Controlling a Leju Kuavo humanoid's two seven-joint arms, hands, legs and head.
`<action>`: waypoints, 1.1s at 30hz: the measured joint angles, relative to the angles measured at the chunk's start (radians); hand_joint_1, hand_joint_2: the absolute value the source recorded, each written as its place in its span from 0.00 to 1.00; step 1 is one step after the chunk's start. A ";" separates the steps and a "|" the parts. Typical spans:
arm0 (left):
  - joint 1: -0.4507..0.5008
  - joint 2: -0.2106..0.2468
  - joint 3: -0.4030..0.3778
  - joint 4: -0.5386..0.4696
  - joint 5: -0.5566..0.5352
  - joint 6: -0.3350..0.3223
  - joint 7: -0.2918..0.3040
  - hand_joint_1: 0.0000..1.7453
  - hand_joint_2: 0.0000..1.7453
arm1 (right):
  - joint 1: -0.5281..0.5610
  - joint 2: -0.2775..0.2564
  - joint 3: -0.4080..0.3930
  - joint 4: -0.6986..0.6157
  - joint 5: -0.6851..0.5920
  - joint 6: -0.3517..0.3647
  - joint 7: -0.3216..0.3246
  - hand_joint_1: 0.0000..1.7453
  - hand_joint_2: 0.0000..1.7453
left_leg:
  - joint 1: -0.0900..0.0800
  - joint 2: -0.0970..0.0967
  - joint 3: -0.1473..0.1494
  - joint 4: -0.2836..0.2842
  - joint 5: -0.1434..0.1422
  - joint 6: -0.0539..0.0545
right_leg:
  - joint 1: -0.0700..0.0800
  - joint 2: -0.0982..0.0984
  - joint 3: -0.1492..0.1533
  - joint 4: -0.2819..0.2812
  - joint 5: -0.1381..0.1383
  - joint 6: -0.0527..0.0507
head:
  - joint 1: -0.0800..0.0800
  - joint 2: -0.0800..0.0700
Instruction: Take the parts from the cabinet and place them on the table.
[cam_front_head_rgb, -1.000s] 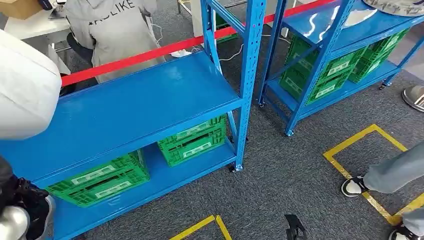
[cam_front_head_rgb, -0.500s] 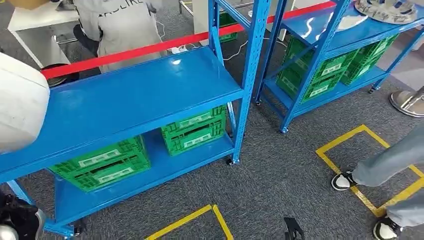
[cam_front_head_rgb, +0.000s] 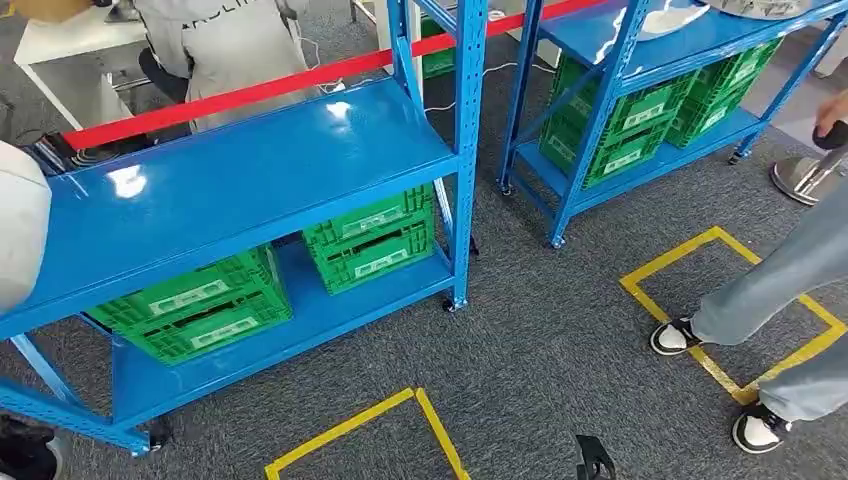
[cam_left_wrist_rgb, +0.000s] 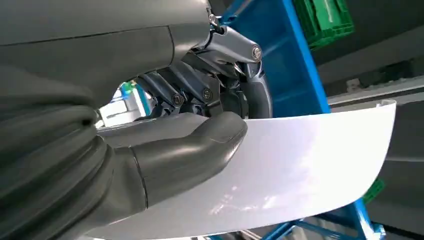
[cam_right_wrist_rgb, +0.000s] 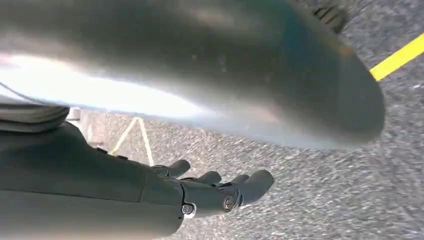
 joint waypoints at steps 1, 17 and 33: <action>0.004 0.003 0.001 -0.005 0.000 0.003 0.000 1.00 1.00 | 0.000 0.000 0.000 0.000 0.002 0.001 0.000 0.00 0.00 | 0.001 0.000 0.043 -0.048 0.040 0.003 | 0.000 0.000 -0.015 0.000 0.012 0.003 | -0.001 0.000; 0.017 0.014 0.003 -0.031 0.000 0.027 0.000 1.00 1.00 | -0.001 0.001 0.000 0.000 0.024 0.006 -0.006 0.00 0.00 | -0.017 0.004 0.070 -0.308 0.146 0.075 | 0.005 0.004 -0.017 0.211 -0.046 0.047 | -0.001 0.000; 0.146 0.024 0.043 -0.143 -0.079 0.045 0.000 1.00 1.00 | -0.008 0.000 0.001 0.000 0.061 0.011 0.016 0.00 0.00 | 0.007 -0.001 0.120 -0.129 0.081 -0.001 | 0.004 -0.009 -0.036 -0.008 0.036 0.009 | -0.005 0.000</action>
